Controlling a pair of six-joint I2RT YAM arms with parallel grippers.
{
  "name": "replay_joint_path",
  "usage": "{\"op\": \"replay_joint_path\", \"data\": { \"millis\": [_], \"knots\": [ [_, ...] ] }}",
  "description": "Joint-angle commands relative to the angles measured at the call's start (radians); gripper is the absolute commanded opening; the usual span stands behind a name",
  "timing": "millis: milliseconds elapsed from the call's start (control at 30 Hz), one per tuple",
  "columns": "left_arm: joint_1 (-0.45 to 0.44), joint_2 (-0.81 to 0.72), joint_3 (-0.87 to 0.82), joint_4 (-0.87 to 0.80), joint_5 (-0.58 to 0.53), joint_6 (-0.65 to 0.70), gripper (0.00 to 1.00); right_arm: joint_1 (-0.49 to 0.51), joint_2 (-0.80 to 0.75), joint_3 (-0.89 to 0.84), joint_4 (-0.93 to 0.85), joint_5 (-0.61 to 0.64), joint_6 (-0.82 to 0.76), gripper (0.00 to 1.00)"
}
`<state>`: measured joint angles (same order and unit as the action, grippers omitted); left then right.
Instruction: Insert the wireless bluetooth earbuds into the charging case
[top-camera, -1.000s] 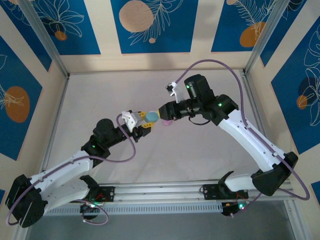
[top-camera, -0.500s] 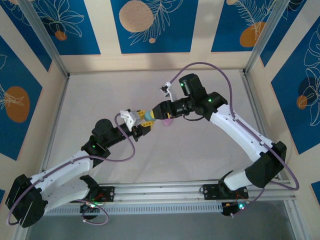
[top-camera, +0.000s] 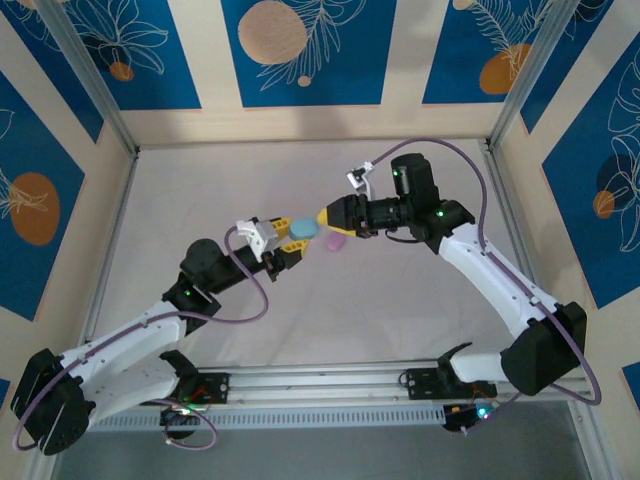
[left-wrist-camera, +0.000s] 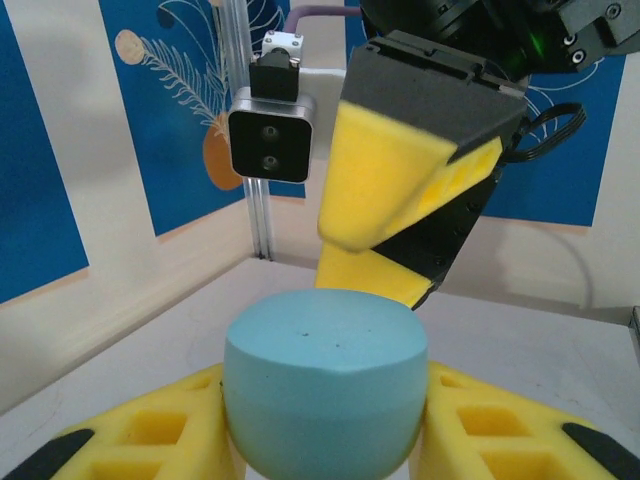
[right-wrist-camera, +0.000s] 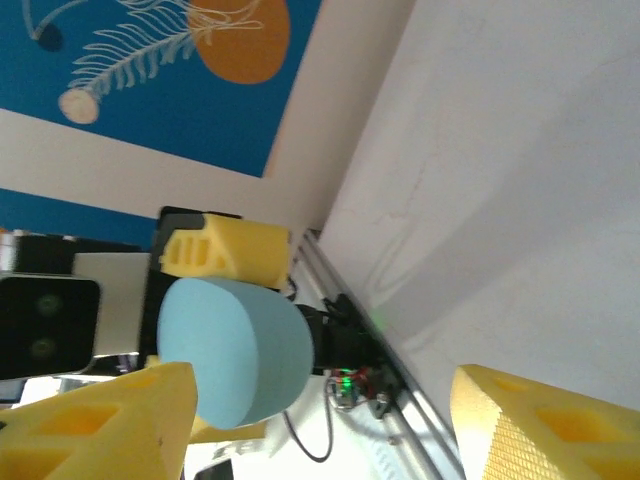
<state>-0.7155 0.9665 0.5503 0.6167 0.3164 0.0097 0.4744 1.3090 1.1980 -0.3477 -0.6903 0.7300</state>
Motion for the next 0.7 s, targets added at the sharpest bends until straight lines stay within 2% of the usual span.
{"op": "replay_joint_path", "data": {
  "millis": [0, 200, 333, 500, 667],
  "knots": [
    [-0.004, -0.014, 0.001, 0.070, 0.030, 0.012, 0.40, 0.010, 0.002, 0.007, 0.104, -0.158, 0.100, 0.69],
    [-0.005, -0.011, 0.001, 0.081, 0.028, 0.009, 0.40, 0.057, 0.056, 0.023, 0.122, -0.259, 0.105, 0.67],
    [-0.005, -0.023, 0.000, 0.082, 0.029, 0.009, 0.40, 0.065, 0.073, 0.021, 0.107, -0.242, 0.100, 0.62],
    [-0.005, -0.027, 0.003, 0.071, 0.046, 0.007, 0.40, 0.070, 0.100, -0.011, 0.275, -0.286, 0.214, 0.55],
    [-0.005, -0.030, 0.003, 0.058, 0.056, 0.009, 0.41, 0.073, 0.125, -0.014, 0.320, -0.298, 0.251, 0.55]
  ]
}}
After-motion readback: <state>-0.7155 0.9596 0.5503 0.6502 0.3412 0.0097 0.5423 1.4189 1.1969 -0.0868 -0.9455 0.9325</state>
